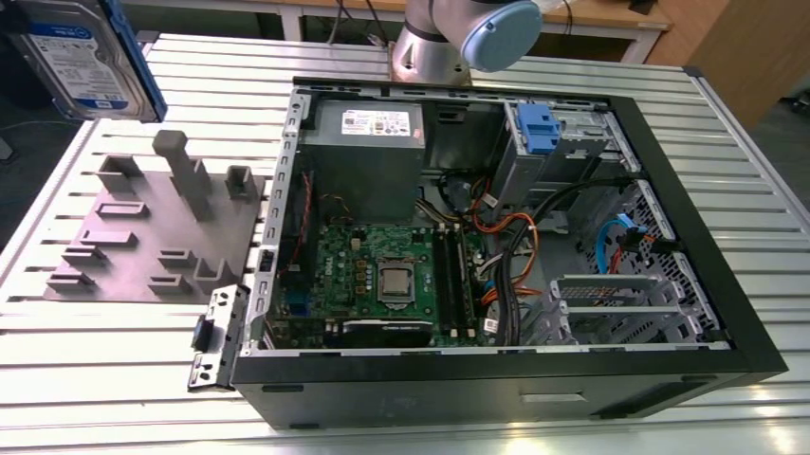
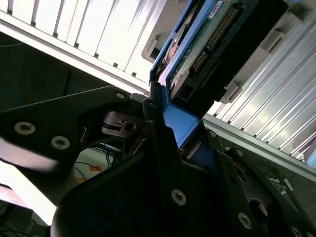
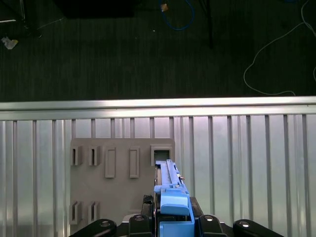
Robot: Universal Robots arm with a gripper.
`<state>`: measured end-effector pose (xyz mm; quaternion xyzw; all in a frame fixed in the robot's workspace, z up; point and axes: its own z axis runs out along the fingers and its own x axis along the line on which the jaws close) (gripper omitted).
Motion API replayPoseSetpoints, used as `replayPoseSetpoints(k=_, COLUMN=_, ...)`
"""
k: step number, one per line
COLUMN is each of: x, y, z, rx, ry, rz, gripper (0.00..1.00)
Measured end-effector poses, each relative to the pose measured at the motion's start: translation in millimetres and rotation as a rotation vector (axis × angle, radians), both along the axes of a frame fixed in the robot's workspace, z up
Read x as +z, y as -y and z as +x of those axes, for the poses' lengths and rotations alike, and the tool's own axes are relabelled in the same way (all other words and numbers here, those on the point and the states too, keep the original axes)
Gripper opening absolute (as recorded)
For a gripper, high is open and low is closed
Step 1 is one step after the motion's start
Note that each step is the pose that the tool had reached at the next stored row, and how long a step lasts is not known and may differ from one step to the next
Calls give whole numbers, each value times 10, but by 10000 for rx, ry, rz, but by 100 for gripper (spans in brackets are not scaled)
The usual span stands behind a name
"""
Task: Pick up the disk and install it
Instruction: 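Pick up the disk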
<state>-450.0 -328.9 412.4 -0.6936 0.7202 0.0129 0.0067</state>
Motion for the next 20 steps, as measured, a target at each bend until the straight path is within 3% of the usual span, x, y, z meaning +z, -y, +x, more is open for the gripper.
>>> replayPoseSetpoints(k=20, x=67, y=0, z=0, rx=1, ry=-1, rz=-1, gripper=36)
